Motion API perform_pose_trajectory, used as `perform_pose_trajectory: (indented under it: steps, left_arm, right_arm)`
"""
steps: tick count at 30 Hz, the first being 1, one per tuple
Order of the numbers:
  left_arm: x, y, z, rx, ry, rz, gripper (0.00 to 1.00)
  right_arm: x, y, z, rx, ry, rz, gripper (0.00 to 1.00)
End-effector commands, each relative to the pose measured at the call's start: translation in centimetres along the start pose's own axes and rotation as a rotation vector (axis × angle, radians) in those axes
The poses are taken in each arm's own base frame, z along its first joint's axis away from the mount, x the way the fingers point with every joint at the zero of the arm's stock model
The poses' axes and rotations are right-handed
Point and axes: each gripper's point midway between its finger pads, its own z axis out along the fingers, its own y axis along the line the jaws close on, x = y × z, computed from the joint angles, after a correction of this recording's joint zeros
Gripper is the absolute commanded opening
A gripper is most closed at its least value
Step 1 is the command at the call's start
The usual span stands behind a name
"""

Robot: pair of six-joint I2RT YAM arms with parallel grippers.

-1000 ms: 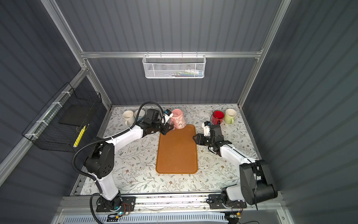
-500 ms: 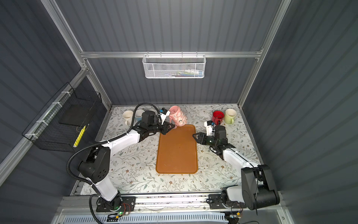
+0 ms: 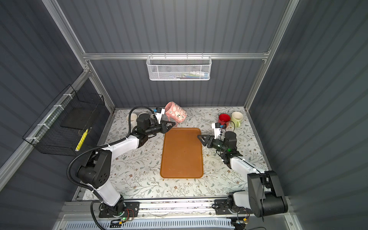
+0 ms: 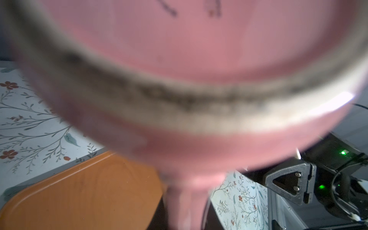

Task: Turn the mug right side up
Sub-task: 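Lift the pink mug with the left gripper while the right gripper moves toward it, then close the right gripper on the pink mug's body beside the left gripper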

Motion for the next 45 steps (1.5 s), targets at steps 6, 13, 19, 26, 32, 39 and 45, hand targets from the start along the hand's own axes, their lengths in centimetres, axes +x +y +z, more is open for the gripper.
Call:
perform_pose_trajectory:
  steps: [6, 13, 19, 26, 32, 39, 45]
  left_arm:
    - [-4.9, -6.4, -2.0, 0.188, -0.159, 0.120, 0.00]
    - [-4.8, -7.4, -2.0, 0.221, -0.153, 0.121, 0.00]
    - [-4.7, -8.7, -1.9, 0.244, -0.152, 0.126, 0.00]
    - [-4.7, -9.3, -2.1, 0.255, -0.151, 0.122, 0.00]
    - [-4.7, -9.8, -2.2, 0.267, -0.151, 0.125, 0.00]
    - [-4.2, -9.9, -1.7, 0.283, -0.143, 0.108, 0.00]
    - [-3.9, -10.2, -1.3, 0.299, -0.139, 0.102, 0.00]
  right_arm:
    - [-3.0, 2.7, 1.6, -0.196, -0.062, -0.012, 0.57]
    - [-4.5, 5.0, 2.7, -0.294, -0.084, -0.056, 0.56]
    - [-6.3, 6.1, 4.1, -0.368, -0.103, -0.072, 0.56]
    - [-6.8, 7.0, 5.4, -0.434, -0.118, -0.078, 0.56]
    - [-6.5, 8.2, 6.6, -0.494, -0.097, -0.089, 0.56]
    - [-8.0, 9.8, 7.4, -0.540, -0.110, -0.126, 0.56]
    - [-8.6, 10.7, 8.1, -0.565, -0.113, -0.141, 0.55]
